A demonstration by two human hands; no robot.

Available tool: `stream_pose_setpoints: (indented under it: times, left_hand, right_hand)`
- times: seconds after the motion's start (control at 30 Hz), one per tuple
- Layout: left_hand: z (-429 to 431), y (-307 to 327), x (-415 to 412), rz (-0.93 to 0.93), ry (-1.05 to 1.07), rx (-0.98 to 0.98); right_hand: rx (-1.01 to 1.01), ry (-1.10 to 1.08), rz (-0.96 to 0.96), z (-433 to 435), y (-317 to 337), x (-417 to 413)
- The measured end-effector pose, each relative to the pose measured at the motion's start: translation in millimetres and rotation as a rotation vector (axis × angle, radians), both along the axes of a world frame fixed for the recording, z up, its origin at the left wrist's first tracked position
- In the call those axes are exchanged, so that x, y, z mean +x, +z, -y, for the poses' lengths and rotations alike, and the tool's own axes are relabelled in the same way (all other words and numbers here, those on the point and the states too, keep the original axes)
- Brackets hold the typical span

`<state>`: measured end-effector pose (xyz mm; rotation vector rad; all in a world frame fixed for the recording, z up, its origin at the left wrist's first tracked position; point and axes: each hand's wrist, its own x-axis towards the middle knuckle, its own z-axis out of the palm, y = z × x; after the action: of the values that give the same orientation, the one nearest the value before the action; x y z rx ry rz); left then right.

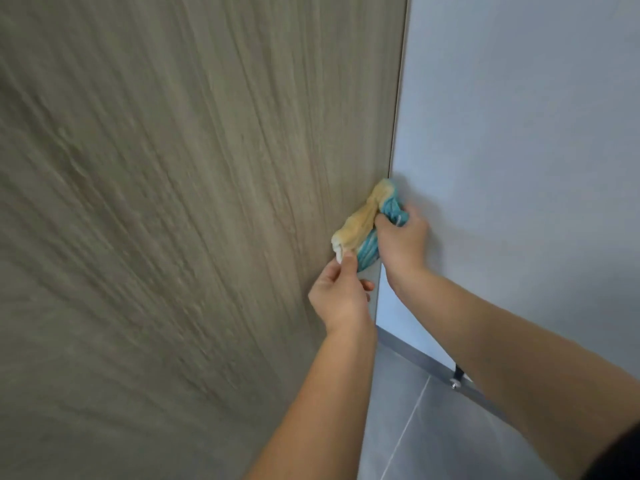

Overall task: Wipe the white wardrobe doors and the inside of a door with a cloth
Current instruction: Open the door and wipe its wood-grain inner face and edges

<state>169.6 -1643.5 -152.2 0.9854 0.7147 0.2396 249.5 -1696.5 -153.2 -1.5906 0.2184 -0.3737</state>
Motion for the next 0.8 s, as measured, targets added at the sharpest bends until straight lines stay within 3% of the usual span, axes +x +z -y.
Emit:
stream_pose_setpoints:
  times: [0.27, 0.5, 0.6, 0.8]
  left_hand:
    - [14, -126, 21, -0.329, 0.073, -0.074]
    - [14, -201, 20, -0.540, 0.119, -0.256]
    - [11, -211, 21, -0.531, 0.105, -0.322]
    - [6, -186, 18, -0.426, 0.079, -0.288]
  right_hand:
    - [-0.185, -0.041, -0.350, 10, -151, 20]
    - [-0.401, 0.103, -0.734, 15, -236, 16]
    - [-0.294, 0.075, -0.745, 12, -241, 14]
    - [-0.159, 0.032, -0.542, 9, -202, 13]
